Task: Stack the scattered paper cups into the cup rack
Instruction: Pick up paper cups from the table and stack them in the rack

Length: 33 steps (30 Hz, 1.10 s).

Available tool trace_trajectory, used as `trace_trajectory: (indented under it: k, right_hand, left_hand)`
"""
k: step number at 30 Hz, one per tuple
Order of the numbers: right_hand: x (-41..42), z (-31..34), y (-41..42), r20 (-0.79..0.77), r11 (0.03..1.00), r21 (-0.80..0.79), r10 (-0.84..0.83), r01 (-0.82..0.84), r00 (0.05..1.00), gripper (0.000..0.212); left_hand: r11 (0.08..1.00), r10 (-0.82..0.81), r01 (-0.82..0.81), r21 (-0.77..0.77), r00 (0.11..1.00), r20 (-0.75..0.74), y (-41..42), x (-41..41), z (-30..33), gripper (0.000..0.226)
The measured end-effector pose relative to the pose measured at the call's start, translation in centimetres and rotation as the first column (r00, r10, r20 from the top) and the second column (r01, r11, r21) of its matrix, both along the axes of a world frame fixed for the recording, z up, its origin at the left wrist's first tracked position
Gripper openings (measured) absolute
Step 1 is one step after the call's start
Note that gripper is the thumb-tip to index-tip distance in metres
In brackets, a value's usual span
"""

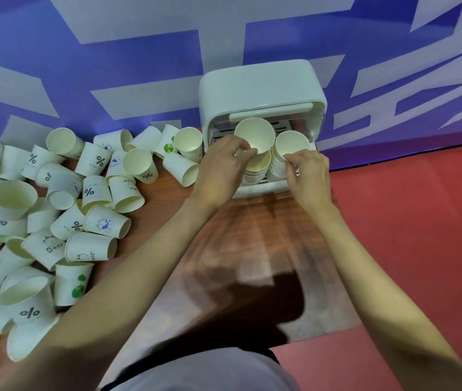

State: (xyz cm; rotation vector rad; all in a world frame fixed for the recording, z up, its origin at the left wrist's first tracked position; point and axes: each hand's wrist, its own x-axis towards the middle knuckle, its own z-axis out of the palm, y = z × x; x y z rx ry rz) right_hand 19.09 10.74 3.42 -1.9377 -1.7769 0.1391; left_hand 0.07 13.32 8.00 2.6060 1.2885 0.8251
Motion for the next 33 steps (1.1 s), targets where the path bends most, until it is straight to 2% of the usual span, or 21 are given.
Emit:
trace_trajectory:
  k: [4, 7, 12, 15, 18, 23, 29, 33]
  right_hand:
    - [0.0, -0.4, 0.2, 0.029, 0.996, -0.086, 0.021, -0.018, 0.999, 0.021]
    - [0.3, -0.4, 0.5, 0.027, 0.992, -0.128, 0.020, -0.016, 0.999, 0.021]
    - [0.0, -0.3, 0.7, 0.026, 0.987, -0.162, 0.010, -0.006, 1.000, 0.020]
    - [0.0, -0.3, 0.6, 0.036, 0.983, -0.183, 0.018, -0.011, 0.999, 0.021]
    - [-0.4, 0.1, -0.3, 0.025, 0.991, -0.133, 0.027, -0.023, 0.999, 0.028]
    - [-3.5, 1.1, -2.8, -0.029, 0.995, -0.009, 0.102, -0.103, 0.994, 0.026]
    - [-11.1, 0.3, -7.0, -0.060, 0.937, -0.203, 0.277, -0.283, 0.959, 0.034]
    - [-16.8, -0.6, -9.2, -0.106, 0.853, -0.307, 0.409, -0.421, 0.906, 0.039]
  left_hand:
    - [0.995, -0.026, 0.012, -0.099, 0.990, -0.138, 0.2, -0.2, -1.4, 0.027]
    - [0.983, -0.045, 0.008, -0.186, 0.980, -0.196, 0.5, 0.2, -2.6, 0.025]
    - [0.954, -0.030, -0.026, -0.298, 0.983, -0.181, 1.0, 1.0, -3.9, 0.028]
    - [0.959, -0.041, -0.011, -0.284, 0.984, -0.174, 0.9, 0.9, -3.9, 0.024]
    - [0.972, -0.006, -0.015, -0.235, 0.996, -0.085, -0.1, -0.3, -3.9, 0.030]
    - [0.961, 0.121, -0.127, -0.245, 0.992, -0.041, -3.6, -5.8, -3.9, 0.031]
    - [0.904, 0.268, -0.274, -0.329, 0.961, -0.066, -8.7, -15.6, -4.5, 0.030]
    - [0.859, 0.362, -0.374, -0.351, 0.927, -0.100, -11.4, -21.8, -4.4, 0.026]
